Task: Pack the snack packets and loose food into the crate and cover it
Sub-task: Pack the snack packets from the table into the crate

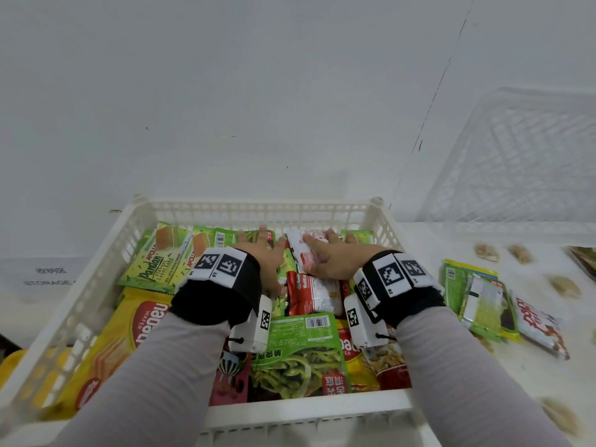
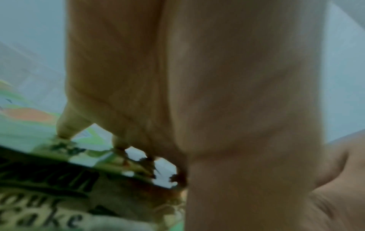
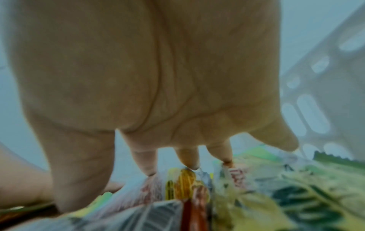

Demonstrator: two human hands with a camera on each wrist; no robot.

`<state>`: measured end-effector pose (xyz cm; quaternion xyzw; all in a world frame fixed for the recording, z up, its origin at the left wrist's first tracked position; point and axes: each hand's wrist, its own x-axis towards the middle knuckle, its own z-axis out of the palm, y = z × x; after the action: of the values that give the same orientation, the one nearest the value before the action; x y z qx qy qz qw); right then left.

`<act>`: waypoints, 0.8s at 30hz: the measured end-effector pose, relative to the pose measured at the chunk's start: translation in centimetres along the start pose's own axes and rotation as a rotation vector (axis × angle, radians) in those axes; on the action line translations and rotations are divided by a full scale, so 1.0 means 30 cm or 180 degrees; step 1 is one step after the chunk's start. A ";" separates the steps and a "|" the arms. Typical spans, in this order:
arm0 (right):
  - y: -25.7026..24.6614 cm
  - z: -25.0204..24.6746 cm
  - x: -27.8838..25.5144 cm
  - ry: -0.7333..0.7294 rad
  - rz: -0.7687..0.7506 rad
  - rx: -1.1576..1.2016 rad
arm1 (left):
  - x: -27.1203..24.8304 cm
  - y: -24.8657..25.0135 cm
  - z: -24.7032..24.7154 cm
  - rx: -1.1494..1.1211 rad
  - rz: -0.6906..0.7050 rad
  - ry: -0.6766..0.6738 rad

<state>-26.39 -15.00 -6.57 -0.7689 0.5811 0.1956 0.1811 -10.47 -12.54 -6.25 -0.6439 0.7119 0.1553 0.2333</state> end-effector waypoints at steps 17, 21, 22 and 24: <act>-0.001 0.007 0.001 -0.0024 0.0023 -0.0129 | -0.030 0.001 -0.013 0.0400 0.0065 -0.0255; -0.008 0.030 0.007 0.0164 0.0096 -0.0066 | -0.020 0.002 0.005 0.0317 0.0000 0.0002; -0.013 0.035 0.011 0.0215 0.0114 -0.0049 | -0.015 -0.001 0.008 0.0328 -0.0012 0.0035; -0.022 0.043 0.013 0.0291 0.0141 -0.0046 | -0.007 -0.002 0.008 0.0406 -0.0047 0.0029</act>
<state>-25.77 -14.49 -7.84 -0.7653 0.6042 0.1684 0.1444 -10.36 -12.24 -6.34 -0.6336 0.7167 0.1050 0.2717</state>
